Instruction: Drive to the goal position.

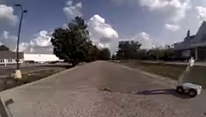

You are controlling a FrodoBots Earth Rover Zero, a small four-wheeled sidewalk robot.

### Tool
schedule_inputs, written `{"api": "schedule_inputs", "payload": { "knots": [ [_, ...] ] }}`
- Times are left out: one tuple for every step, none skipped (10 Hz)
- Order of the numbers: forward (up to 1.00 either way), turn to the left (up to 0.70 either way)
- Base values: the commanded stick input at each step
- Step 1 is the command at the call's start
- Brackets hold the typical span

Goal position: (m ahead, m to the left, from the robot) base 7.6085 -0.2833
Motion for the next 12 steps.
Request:
{"api": "schedule_inputs", "payload": {
  "knots": [
    [0.7,0.0],
    [0.7,0.0],
    [0.7,0.0],
    [0.7,0.0],
    [0.7,0.0],
    [0.7,0.0],
    [0.7,0.0],
    [0.7,0.0],
    [0.7,0.0],
    [0.7,0.0],
    [0.7,0.0],
    [0.7,0.0]
  ]
}}
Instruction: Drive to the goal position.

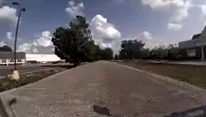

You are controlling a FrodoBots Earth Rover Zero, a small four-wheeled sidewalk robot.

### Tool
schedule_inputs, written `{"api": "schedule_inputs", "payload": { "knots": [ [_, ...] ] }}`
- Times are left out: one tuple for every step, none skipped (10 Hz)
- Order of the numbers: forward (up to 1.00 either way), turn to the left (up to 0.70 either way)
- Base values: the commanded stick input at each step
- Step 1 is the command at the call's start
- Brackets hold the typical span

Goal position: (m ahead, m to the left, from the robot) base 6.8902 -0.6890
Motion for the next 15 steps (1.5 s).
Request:
{"api": "schedule_inputs", "payload": {
  "knots": [
    [0.7,0.0],
    [0.7,0.0],
    [0.7,0.0],
    [0.7,0.0],
    [0.7,0.0],
    [0.7,0.0],
    [0.7,0.0],
    [0.7,0.0],
    [0.7,0.0],
    [0.7,0.0],
    [0.7,0.0],
    [0.7,0.0],
    [0.7,0.0],
    [0.7,0.0],
    [0.7,0.0]
  ]
}}
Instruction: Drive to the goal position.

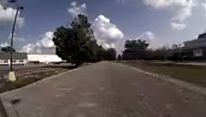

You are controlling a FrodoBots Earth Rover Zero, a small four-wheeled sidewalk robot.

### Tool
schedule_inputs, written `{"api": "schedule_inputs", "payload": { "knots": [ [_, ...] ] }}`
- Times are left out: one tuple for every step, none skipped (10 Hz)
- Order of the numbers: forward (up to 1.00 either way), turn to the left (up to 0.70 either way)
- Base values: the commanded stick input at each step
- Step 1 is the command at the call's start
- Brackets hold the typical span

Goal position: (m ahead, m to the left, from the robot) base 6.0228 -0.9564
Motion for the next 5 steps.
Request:
{"api": "schedule_inputs", "payload": {
  "knots": [
    [0.7,0.0],
    [0.7,0.0],
    [0.7,0.0],
    [0.7,0.0],
    [0.7,0.0]
  ]
}}
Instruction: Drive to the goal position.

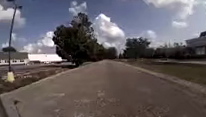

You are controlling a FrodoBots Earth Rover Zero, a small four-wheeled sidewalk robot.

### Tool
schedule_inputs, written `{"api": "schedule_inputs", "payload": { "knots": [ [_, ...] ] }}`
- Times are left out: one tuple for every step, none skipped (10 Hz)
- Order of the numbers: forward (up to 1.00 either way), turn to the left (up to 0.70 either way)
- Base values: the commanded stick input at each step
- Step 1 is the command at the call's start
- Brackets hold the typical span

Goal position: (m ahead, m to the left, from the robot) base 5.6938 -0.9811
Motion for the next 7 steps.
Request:
{"api": "schedule_inputs", "payload": {
  "knots": [
    [0.7,0.0],
    [0.7,0.0],
    [0.7,0.0],
    [0.7,0.0],
    [0.7,0.0],
    [0.7,0.0],
    [0.7,-0.07]
  ]
}}
